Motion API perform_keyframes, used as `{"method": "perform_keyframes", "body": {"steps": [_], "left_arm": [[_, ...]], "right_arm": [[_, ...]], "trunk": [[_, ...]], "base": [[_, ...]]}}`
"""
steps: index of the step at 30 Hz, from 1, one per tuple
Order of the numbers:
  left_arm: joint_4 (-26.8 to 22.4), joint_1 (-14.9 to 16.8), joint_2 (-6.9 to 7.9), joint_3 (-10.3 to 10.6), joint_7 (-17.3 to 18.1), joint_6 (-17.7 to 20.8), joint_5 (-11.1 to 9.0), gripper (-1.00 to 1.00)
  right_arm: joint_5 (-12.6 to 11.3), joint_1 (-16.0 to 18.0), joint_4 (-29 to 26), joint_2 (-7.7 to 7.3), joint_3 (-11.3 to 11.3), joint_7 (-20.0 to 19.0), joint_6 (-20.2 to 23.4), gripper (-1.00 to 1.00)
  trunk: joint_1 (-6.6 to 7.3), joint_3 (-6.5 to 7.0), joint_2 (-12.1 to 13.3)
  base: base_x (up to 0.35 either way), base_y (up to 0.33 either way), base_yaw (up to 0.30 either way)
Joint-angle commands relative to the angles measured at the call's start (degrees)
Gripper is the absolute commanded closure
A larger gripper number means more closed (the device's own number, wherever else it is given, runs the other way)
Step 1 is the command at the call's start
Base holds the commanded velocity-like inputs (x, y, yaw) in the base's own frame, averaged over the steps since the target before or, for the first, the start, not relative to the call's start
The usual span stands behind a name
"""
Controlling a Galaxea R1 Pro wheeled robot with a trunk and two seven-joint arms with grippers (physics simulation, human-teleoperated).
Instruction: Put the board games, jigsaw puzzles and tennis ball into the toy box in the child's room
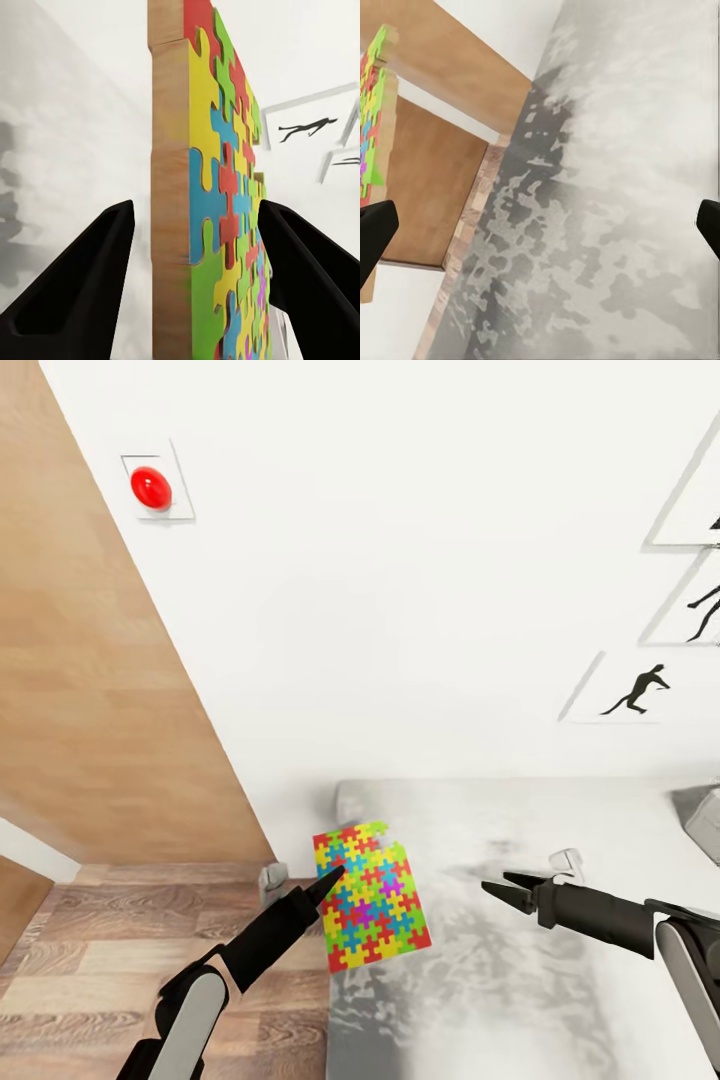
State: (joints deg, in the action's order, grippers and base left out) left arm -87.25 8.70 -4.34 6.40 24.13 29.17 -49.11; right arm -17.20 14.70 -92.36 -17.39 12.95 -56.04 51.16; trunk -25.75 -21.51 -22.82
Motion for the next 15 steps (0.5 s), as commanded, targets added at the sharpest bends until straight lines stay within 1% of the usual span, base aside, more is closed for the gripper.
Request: {"method": "perform_keyframes", "body": {"steps": [1,9,15], "left_arm": [[0.0,0.0,-0.03,-0.1,-0.1,0.5,-0.4,1.0],[0.0,0.0,0.01,-0.4,-0.1,0.3,-0.3,1.0],[0.3,0.0,0.04,-0.5,-0.2,0.3,-0.3,1.0]], "right_arm": [[0.0,0.1,0.0,-0.05,0.0,-0.2,0.3,-1.0],[0.0,0.1,0.0,-0.22,0.1,-0.3,0.4,-1.0],[0.0,0.3,0.0,-0.32,0.3,-0.3,1.9,-1.0]], "trunk": [[-0.03,0.0,-0.1],[-0.03,0.74,-0.1],[-0.03,1.29,-0.1]], "base": [[0.0,0.0,-0.08],[0.0,0.0,-0.08],[0.0,0.0,-0.081]]}}
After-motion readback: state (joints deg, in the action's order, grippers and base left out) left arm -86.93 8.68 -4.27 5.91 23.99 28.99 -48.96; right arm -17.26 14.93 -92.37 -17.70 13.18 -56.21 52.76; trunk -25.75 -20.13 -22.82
